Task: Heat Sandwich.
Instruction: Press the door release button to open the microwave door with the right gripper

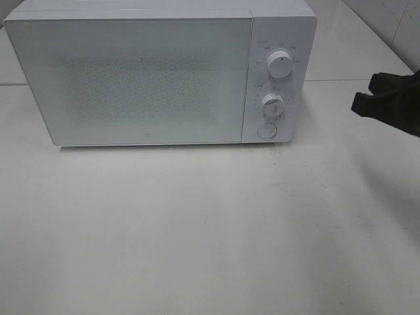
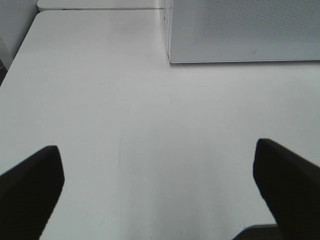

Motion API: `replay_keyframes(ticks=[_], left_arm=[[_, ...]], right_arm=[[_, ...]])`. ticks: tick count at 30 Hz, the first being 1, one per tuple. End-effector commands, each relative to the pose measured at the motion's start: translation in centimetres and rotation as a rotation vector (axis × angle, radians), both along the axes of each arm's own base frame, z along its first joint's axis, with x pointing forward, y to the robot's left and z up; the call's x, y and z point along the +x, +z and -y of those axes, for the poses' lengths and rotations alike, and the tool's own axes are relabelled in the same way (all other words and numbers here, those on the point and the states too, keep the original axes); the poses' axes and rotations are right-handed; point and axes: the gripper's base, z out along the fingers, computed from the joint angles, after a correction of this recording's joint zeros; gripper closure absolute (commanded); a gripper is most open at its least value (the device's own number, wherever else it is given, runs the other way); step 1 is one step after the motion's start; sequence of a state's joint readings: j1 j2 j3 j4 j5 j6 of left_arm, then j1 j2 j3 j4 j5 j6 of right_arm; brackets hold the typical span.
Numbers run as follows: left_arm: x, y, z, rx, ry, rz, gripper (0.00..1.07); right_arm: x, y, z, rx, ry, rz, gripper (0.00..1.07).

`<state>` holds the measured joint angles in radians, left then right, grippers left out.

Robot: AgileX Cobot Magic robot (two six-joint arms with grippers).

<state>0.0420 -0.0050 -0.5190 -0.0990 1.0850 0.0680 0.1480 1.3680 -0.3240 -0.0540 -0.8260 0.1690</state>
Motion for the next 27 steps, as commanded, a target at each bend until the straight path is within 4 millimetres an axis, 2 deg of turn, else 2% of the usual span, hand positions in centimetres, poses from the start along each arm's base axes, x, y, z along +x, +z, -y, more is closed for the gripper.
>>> replay_keyframes(ticks=[1,3,10,12,22,27], left_arm=[[-0.2,0.1,0.0,-0.007,0.006,0.029,0.09],[-0.2,0.1,0.0,-0.007,0.006,0.029,0.09],[-0.2,0.1,0.0,-0.007,0.006,0.029,0.09],[-0.2,0.1,0.0,-0.007,0.006,0.029,0.09],[-0.2,0.1,0.0,-0.006,0.005,0.029,0.09],[-0.2,0.1,0.0,-0.006,0.005,0.029,0.09]], right_arm=[[0.4,-1.3,-0.6,0.04,-0.003,-0.008,1.07],[0.5,-2.7,-2.1,0.041,-0.002,-0.041,1.07],[0.2,-4.7,-4.4,-0.01,-0.065,-0.057,1.07],[0.1,-5.3,-6.1,-0.021,-0.037,-0.072,1.07],[0.2,-6.4,-9.9,-0.047,-0.018,-0.099,1.07],[0.2,-6.6,-10.5,-0.06,-0.01,-0.102,1.07]])
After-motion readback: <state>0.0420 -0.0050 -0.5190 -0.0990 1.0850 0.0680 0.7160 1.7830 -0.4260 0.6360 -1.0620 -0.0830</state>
